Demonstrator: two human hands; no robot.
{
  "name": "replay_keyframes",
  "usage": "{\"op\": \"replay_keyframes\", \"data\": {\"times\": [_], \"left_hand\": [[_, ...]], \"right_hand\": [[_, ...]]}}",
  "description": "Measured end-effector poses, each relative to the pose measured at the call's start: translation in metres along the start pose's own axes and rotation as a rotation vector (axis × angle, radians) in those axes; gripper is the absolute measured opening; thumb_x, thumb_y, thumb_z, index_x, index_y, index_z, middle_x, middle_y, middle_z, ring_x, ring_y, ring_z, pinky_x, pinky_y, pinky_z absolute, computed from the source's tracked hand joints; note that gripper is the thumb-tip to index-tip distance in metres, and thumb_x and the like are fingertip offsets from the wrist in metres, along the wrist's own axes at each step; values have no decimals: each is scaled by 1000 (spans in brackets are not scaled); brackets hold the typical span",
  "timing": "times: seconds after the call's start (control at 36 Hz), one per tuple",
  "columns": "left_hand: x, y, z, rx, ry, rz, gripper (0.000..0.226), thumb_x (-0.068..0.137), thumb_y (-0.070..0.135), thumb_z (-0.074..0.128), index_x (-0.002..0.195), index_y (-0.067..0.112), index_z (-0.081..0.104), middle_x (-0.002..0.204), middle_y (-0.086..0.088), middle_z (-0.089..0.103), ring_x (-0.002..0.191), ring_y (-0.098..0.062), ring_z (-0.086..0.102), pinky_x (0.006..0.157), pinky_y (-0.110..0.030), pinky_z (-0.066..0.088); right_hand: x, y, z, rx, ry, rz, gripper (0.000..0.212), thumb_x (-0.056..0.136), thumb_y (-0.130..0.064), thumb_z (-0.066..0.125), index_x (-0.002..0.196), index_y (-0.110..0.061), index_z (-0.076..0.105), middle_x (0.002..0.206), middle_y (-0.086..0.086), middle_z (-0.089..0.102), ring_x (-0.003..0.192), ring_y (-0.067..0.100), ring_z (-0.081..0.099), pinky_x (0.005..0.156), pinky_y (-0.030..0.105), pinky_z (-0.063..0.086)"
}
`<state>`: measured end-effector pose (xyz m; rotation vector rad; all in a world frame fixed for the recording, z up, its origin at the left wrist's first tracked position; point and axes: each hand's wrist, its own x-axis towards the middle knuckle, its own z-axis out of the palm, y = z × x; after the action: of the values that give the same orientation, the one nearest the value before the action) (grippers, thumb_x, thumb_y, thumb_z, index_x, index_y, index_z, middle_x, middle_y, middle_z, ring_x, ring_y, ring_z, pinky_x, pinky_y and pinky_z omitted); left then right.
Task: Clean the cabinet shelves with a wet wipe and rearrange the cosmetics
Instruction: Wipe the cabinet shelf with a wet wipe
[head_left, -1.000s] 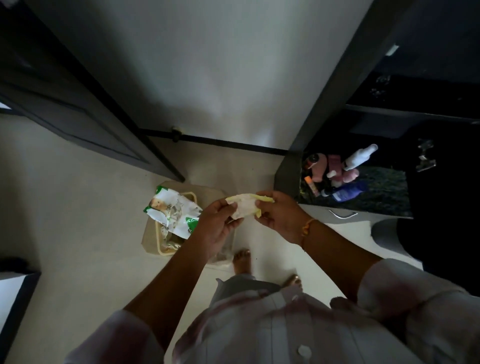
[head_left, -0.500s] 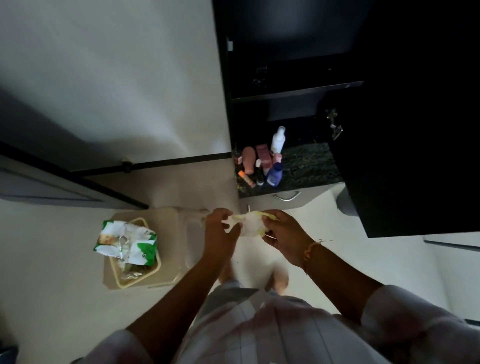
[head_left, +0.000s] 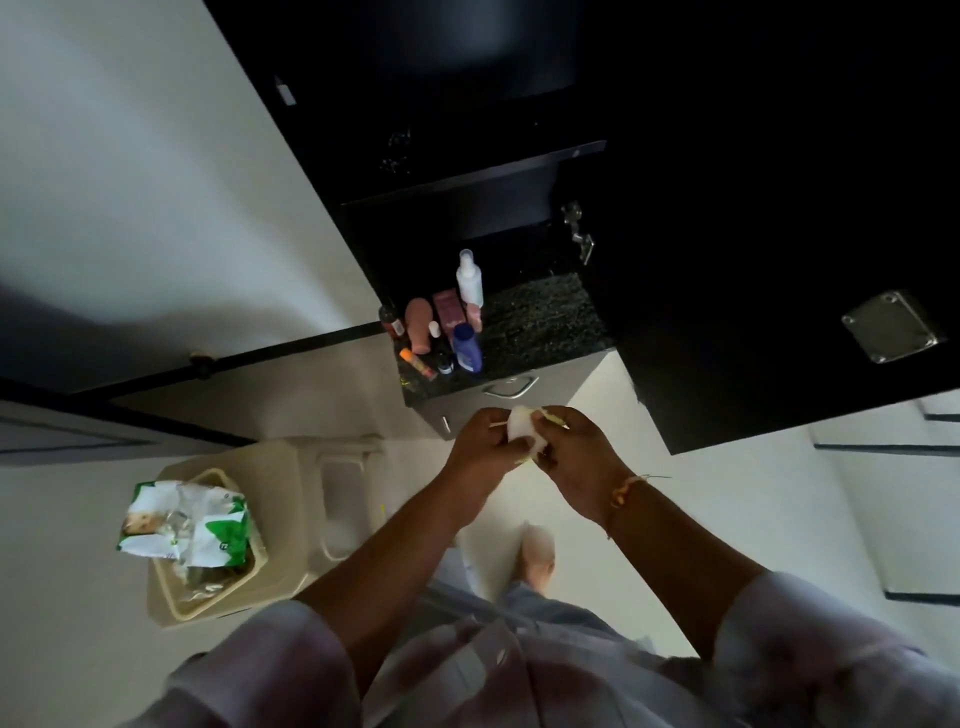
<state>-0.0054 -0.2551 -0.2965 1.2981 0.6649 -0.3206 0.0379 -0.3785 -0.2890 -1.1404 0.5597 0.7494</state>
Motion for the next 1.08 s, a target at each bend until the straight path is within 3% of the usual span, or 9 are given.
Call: {"op": "replay_keyframes", "data": {"times": [0.11, 0.22, 0.33, 0.44, 0.61, 0.72, 0.83, 0.97, 1.08], "left_hand": [[22, 0, 12, -134, 43, -90, 30, 86, -6, 63, 115, -2, 59, 111, -22, 68, 105, -34, 67, 93, -41, 55], [51, -2, 24, -255, 66, -129, 19, 90, -2, 61, 108, 2, 65, 107, -15, 72, 101, -25, 69, 87, -32, 56], [81, -7, 36, -215, 121, -137, 15, 90, 3, 63, 94, 16, 69, 90, -1, 75, 90, -16, 71, 81, -28, 58], [109, -7, 47, -244, 83, -163, 18, 93, 4, 59, 109, 7, 67, 103, -8, 73, 97, -16, 70, 88, -30, 56], [134, -7, 46, -205, -3, -129, 25, 94, -9, 47, 93, 9, 65, 88, -6, 71, 84, -13, 66, 75, -22, 58], [138, -18, 35, 506, 54, 207, 31, 94, 2, 50, 120, 12, 63, 121, -11, 67, 107, -17, 65, 97, -32, 50], [129, -37, 27, 1298, 108, 460, 63, 92, 20, 54, 149, 7, 31, 152, -15, 38, 139, -25, 37, 113, -34, 31], [127, -47, 24, 1575, 45, 298, 79, 96, 26, 50, 153, 0, 2, 161, -20, -1, 150, -30, 2, 121, -43, 13], [132, -46, 21, 1631, -12, 265, 80, 96, 23, 49, 152, -1, -2, 161, -20, -4, 150, -31, -1, 121, -45, 12]], "right_hand": [[26, 0, -9, -209, 233, -127, 24, 85, -12, 73, 102, -15, 57, 110, 16, 63, 99, 30, 65, 76, 35, 58], [49, -2, -21, -809, 484, -437, 17, 82, -22, 76, 93, -25, 63, 104, 1, 56, 90, 20, 62, 75, 29, 52], [67, 0, -27, -958, 419, -638, 15, 94, -20, 62, 107, -23, 69, 113, -5, 62, 96, 12, 64, 88, 29, 55], [85, 0, -34, -1057, 241, -721, 30, 99, -26, 53, 126, -20, 66, 126, -4, 67, 116, 8, 61, 102, 21, 46], [116, -17, -52, -1139, 130, -807, 38, 93, -5, 61, 128, -16, 65, 125, 1, 68, 116, 15, 63, 101, 31, 50], [137, -35, -54, -1426, 262, -828, 37, 96, -13, 53, 132, -17, 62, 135, 3, 61, 120, 23, 60, 103, 31, 47], [156, -47, -58, -1601, 396, -596, 40, 104, -32, 35, 142, -31, 48, 146, -1, 48, 132, 26, 47, 104, 37, 41], [170, -42, -51, -1795, 481, -459, 39, 102, -14, 35, 140, -10, 44, 139, 18, 48, 121, 39, 52, 97, 46, 47], [175, -25, -36, -1821, 193, -563, 45, 101, -7, 33, 146, -7, 40, 146, 15, 44, 133, 33, 41, 109, 40, 35]]}}
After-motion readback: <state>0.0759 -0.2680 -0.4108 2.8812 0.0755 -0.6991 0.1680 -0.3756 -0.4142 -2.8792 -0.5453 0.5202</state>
